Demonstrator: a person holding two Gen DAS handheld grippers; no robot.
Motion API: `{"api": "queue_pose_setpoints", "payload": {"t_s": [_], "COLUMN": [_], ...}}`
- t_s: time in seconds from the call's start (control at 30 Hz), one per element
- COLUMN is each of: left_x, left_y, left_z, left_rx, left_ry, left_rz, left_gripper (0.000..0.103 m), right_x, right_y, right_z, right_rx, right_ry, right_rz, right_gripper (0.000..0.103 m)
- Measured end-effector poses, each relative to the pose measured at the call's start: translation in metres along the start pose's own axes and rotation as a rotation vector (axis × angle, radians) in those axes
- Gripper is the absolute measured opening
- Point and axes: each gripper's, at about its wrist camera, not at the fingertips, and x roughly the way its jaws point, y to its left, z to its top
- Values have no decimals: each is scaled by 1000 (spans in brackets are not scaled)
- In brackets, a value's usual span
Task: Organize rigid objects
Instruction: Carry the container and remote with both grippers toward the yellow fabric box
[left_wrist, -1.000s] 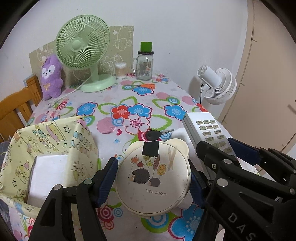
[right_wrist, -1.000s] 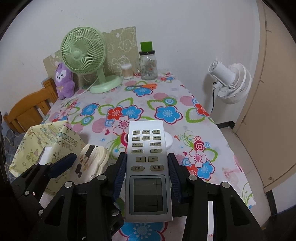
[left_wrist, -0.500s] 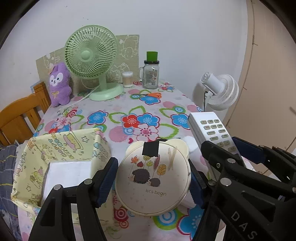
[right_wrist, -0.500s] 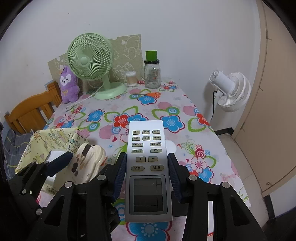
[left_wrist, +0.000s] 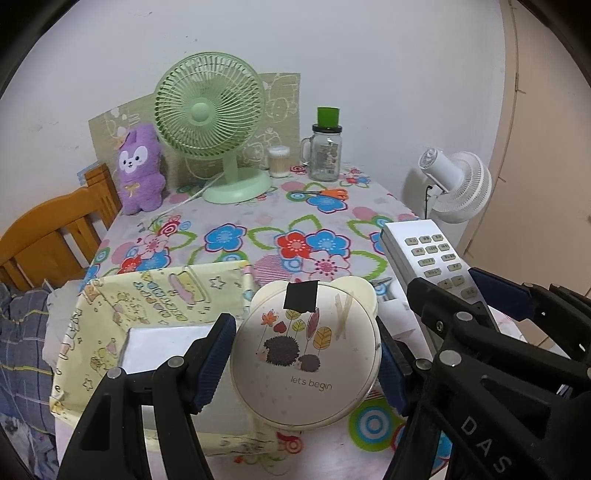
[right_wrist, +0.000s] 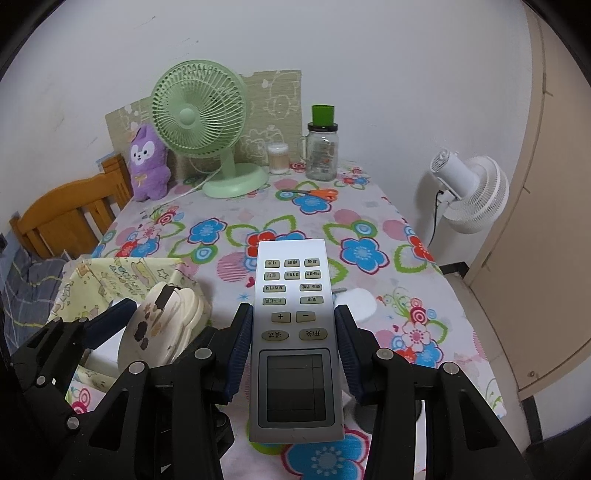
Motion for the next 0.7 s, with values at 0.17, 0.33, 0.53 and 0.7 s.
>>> {"api": "queue_pose_setpoints", "payload": {"t_s": [0.17,0.33,0.53,0.7], "left_x": [0,1,4,8], "left_y": [16,31,51,67], "left_z": [1,0,-1,-2], "left_rx": [-6,-15,-27,-26], "left_ry": [8,14,25,41], "left_rz": [16,38,54,65], "left_gripper": [73,73,73,73], "right_x": [2,9,16,24], "right_y": [15,31,51,68], "right_z": [3,7,10,12], "right_rx": [-20,-30,-45,-54], "right_ry": [6,19,32,51], "right_rz": [10,27,41,51], "right_gripper": [48,48,48,48]}}
